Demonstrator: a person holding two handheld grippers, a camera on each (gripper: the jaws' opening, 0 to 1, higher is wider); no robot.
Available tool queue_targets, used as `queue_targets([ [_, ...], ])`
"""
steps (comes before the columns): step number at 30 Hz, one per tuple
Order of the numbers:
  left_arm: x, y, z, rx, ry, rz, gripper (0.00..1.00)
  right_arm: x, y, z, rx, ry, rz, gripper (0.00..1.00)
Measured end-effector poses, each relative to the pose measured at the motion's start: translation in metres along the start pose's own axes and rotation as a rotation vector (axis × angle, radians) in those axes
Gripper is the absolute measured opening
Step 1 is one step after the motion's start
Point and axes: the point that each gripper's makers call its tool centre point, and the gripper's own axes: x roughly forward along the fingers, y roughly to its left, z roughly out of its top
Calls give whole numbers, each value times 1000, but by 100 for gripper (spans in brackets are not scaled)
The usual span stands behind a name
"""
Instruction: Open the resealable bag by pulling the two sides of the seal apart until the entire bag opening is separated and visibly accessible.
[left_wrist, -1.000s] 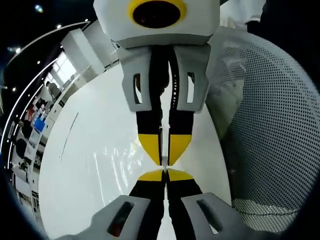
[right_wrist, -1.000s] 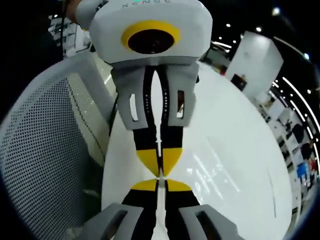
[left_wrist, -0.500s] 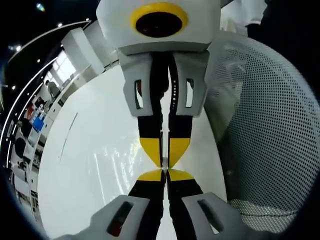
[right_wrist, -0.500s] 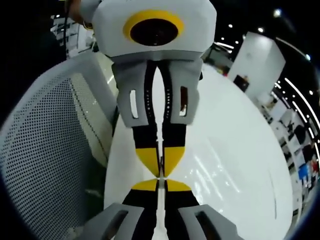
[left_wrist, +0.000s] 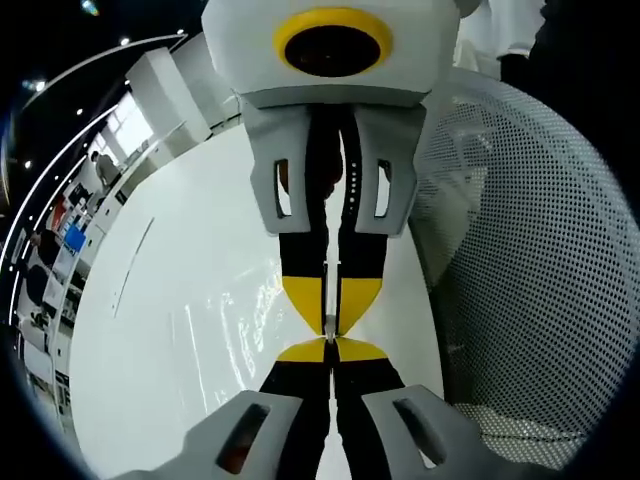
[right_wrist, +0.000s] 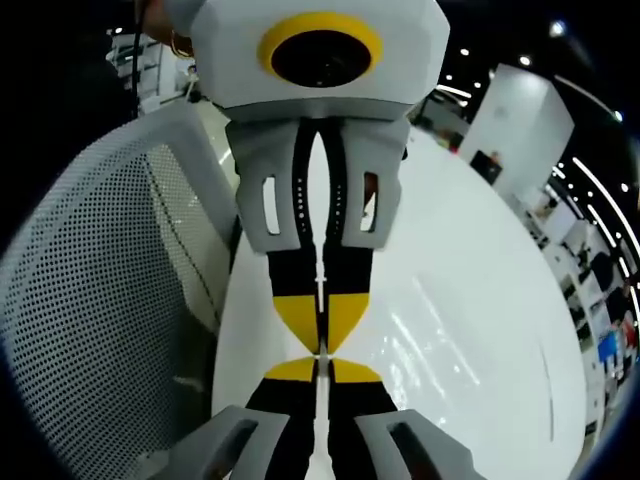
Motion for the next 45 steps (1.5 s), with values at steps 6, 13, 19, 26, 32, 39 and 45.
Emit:
queue_targets([
  [6,-1,-3,-2,-7,-2,-13,0,1,3,1,3,-3,7,0],
  [13,-2,-5,-3,-22,3,-17,0,2,4,-4,18,0,16,0],
  [19,-3,-4,-3,-34,-1,-15,0,2,4,-3,44,-14,18,0],
  [26,-4,-1,-2,-88,-9,27,0,0,1,-2,44,-18,12,0],
  [32,-6,-3,-3,-106,-8,15,0,1,3,-13,34,10,12,0],
  [39,-7,-3,-2,-112,-20,15,0,-2,3,-22,48,23,7,0],
  [45,-9,-3,-1,-112,-23,19,0,-4,1,-25,53,28,-1,0],
])
